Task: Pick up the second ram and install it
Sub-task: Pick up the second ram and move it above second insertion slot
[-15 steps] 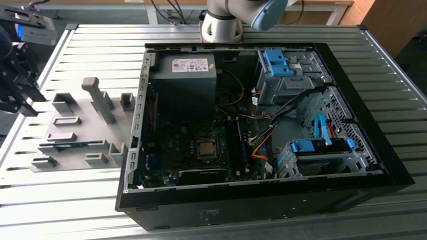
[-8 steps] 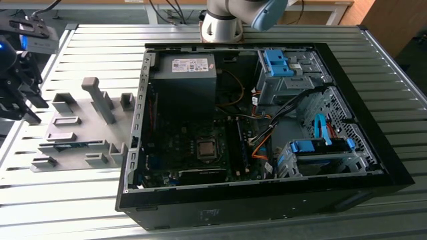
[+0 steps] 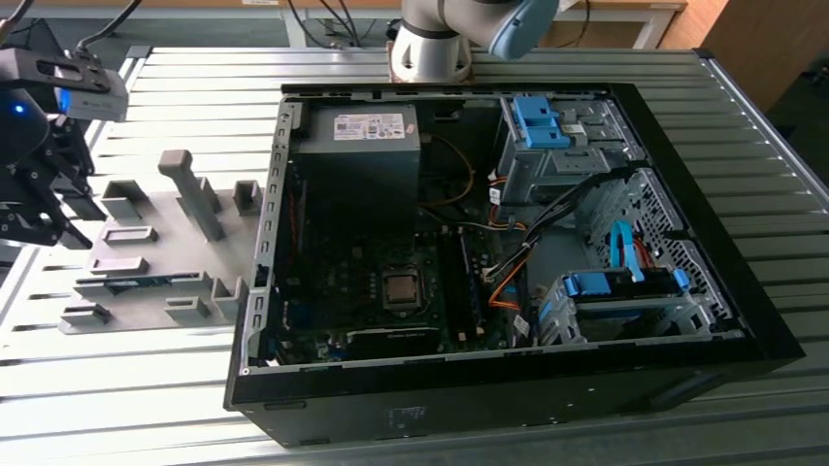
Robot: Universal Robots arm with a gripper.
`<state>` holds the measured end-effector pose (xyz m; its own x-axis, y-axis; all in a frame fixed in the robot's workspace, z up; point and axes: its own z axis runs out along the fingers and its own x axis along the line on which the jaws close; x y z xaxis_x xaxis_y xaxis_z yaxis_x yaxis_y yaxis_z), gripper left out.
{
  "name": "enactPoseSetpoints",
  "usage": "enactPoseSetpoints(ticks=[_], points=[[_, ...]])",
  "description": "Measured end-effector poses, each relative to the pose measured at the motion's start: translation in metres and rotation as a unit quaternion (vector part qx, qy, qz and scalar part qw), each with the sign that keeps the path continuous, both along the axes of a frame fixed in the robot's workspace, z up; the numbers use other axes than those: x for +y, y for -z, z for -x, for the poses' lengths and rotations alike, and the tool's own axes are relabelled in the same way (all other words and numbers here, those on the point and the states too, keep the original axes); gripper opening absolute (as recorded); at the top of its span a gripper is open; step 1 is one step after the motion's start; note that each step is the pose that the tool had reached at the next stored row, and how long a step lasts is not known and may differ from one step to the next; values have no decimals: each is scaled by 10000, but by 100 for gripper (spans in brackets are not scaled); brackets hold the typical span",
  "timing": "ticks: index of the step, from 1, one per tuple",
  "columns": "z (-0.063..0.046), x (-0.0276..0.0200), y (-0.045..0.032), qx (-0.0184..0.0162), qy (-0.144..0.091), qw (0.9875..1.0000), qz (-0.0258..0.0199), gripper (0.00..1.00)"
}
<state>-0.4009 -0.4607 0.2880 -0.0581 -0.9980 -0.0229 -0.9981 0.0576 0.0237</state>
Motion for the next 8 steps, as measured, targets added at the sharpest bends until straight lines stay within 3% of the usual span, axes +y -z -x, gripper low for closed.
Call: enactPoseSetpoints(ticks=[8], points=[[-1,-1,18,-1,0,10000,0,42]])
